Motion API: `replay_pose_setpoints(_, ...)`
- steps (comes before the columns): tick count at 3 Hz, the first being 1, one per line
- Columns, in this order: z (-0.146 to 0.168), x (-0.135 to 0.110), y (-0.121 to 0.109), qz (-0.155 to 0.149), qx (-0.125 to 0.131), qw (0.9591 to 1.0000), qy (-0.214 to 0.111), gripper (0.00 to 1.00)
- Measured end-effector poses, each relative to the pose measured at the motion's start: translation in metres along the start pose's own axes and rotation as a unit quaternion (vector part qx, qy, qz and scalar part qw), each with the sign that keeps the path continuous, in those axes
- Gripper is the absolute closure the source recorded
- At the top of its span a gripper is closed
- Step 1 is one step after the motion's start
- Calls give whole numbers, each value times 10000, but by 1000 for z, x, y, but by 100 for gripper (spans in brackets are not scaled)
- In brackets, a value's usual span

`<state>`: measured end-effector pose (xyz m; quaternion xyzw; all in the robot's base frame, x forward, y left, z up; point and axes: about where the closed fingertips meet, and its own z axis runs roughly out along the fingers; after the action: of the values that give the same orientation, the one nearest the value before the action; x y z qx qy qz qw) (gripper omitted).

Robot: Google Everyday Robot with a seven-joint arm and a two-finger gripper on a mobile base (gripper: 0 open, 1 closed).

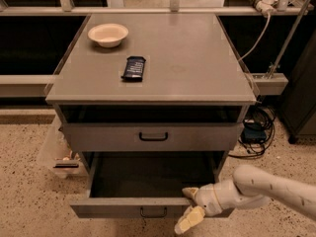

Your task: Open middle drawer

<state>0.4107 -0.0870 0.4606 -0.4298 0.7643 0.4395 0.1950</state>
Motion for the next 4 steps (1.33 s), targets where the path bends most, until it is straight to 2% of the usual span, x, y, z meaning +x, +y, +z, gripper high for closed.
replay_pose_setpoints(1, 13, -7, 16, 53, -293, 9970, -719, 0)
replay_pose_setpoints(2, 13, 0, 25, 232, -376, 9899, -1345, 0)
replay_pose_setpoints(3, 11, -4, 27, 232, -376, 9899, -1345, 0)
replay_pose_setpoints(4, 7, -1, 32, 312, -376, 9871, -1527, 0)
